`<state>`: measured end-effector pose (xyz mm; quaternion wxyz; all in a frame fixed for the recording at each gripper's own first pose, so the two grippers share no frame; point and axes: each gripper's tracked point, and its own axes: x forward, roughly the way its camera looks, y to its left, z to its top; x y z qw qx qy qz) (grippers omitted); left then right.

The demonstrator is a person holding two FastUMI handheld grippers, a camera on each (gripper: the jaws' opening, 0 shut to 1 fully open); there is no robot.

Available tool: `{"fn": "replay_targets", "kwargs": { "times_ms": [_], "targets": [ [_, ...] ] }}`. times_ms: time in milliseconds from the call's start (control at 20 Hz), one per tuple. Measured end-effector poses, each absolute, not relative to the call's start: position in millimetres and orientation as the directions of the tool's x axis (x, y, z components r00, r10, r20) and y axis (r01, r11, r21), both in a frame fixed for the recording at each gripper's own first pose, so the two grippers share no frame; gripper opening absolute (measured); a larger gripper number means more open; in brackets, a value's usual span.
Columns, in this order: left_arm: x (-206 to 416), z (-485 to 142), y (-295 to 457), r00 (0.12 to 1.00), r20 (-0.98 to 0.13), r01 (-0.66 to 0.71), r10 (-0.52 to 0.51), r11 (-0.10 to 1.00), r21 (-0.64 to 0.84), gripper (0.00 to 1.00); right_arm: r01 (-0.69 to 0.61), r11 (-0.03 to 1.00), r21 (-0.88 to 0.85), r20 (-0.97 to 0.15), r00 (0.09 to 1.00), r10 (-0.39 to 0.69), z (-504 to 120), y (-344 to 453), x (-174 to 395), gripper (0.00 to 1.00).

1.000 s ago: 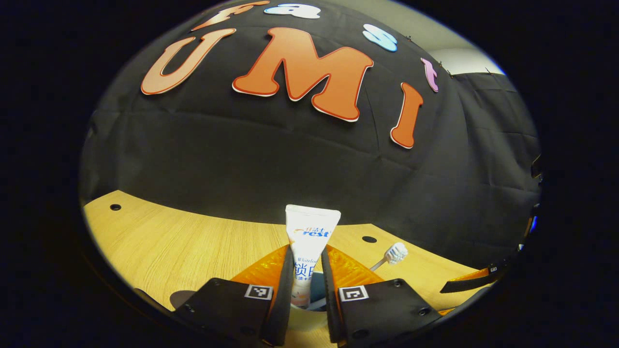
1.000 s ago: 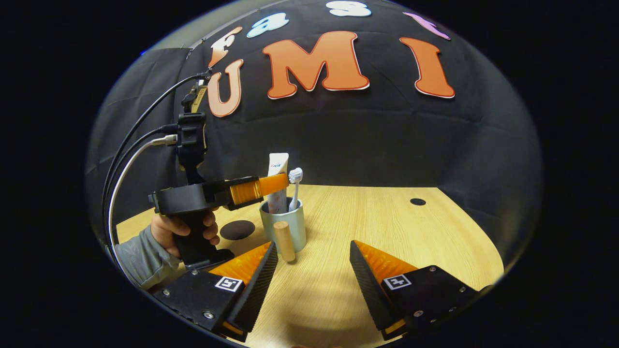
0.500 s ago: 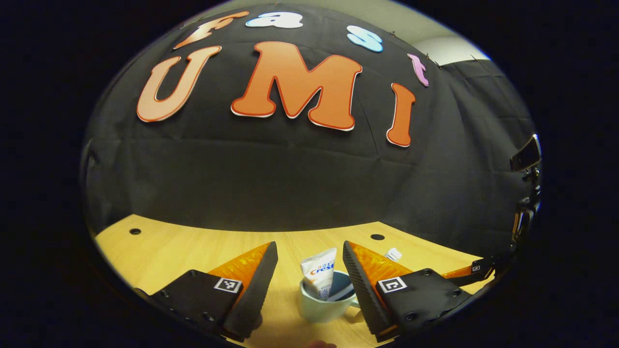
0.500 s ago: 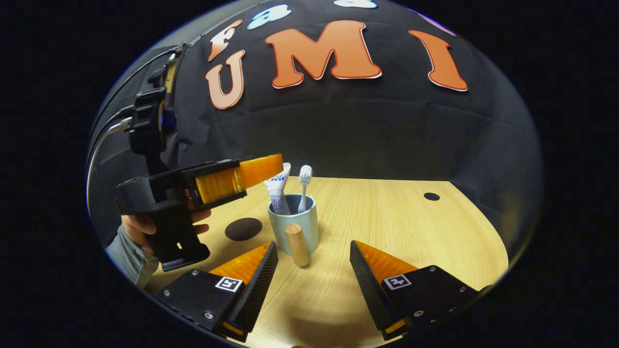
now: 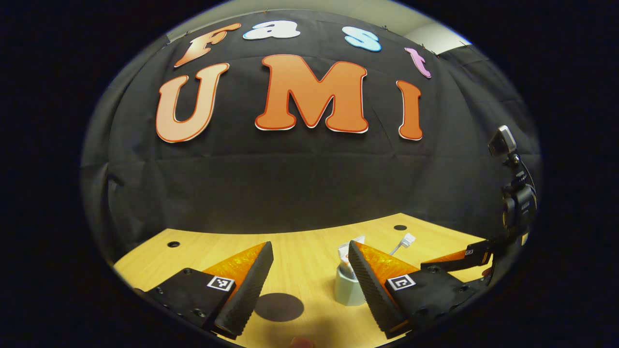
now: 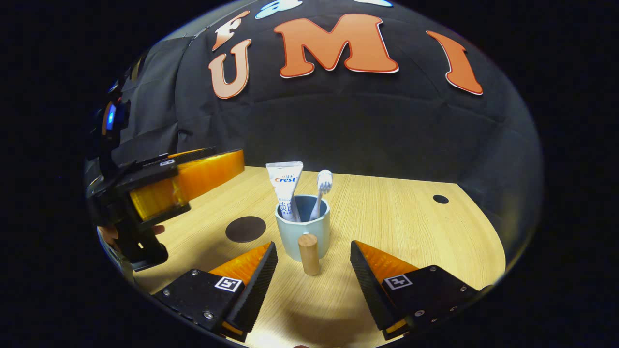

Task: Put the toothbrush and toothpaste on the desktop into the cup, then pick up the cup and place it on the coaster on the desktop.

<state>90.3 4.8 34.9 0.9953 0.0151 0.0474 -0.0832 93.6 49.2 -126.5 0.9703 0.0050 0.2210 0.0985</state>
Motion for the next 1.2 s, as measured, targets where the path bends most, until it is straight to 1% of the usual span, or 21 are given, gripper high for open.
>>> {"fn": "replay_targets", "kwargs": {
  "times_ms": [150, 300, 350, 400, 450, 500, 550, 750, 800, 850, 900, 1050, 1150, 1200],
  "targets": [
    [78, 43, 27, 0.989, -0.079, 0.130, -0.126, 0.990, 0.059, 0.99, -0.203, 0.979, 0.020, -0.449, 0.873, 0.190, -125, 52, 101, 0.92],
    [70, 44, 41, 0.991, -0.068, 0.118, -0.114, 0.992, 0.046, 0.99, -0.209, 0.978, -0.011, -0.488, 0.855, 0.177, -133, 48, 107, 0.92],
    [67, 41, 44, 0.991, -0.073, 0.113, -0.110, 0.993, 0.043, 0.96, -0.209, 0.978, -0.016, -0.506, 0.845, 0.172, -135, 46, 109, 0.92],
    [66, 39, 49, 0.991, -0.076, 0.109, -0.105, 0.993, 0.042, 0.99, -0.209, 0.978, -0.018, -0.519, 0.838, 0.170, -136, 45, 111, 0.92],
    [63, 39, 52, 0.992, -0.079, 0.107, -0.104, 0.993, 0.041, 0.96, -0.208, 0.978, -0.018, -0.534, 0.829, 0.166, -137, 44, 113, 0.92],
    [59, 38, 55, 0.992, -0.079, 0.106, -0.102, 0.994, 0.038, 0.99, -0.213, 0.977, -0.019, -0.546, 0.821, 0.168, -137, 44, 115, 0.92],
    [54, 38, 56, 0.992, -0.077, 0.107, -0.104, 0.994, 0.038, 0.99, -0.217, 0.976, -0.021, -0.556, 0.814, 0.169, -137, 44, 118, 0.92],
    [46, 34, 71, 0.993, -0.071, 0.093, -0.089, 0.995, 0.043, 0.99, -0.245, 0.969, -0.032, -0.629, 0.758, 0.171, -143, 48, 122, 0.92],
    [42, 33, 74, 0.994, -0.072, 0.090, -0.087, 0.995, 0.039, 0.96, -0.251, 0.967, -0.036, -0.645, 0.745, 0.169, -143, 49, 123, 0.92],
    [41, 31, 78, 0.994, -0.076, 0.086, -0.083, 0.996, 0.032, 0.99, -0.255, 0.966, -0.041, -0.658, 0.734, 0.166, -142, 50, 125, 0.92],
    [39, 29, 81, 0.994, -0.079, 0.080, -0.078, 0.996, 0.023, 0.96, -0.255, 0.966, -0.046, -0.669, 0.726, 0.160, -140, 50, 128, 0.92],
    [31, 28, 91, 0.994, -0.084, 0.066, -0.066, 0.998, 0.005, 0.96, -0.264, 0.963, -0.055, -0.710, 0.689, 0.148, -141, 55, 133, 0.87],
    [27, 27, 101, 0.996, -0.080, 0.051, -0.051, 0.999, 0.004, 0.96, -0.273, 0.960, -0.056, -0.741, 0.656, 0.143, -146, 59, 135, 0.81],
    [25, 27, 106, 0.996, -0.076, 0.043, -0.043, 0.999, -0.001, 0.99, -0.282, 0.958, -0.051, -0.754, 0.640, 0.148, -146, 62, 135, 0.74]
  ]
}}
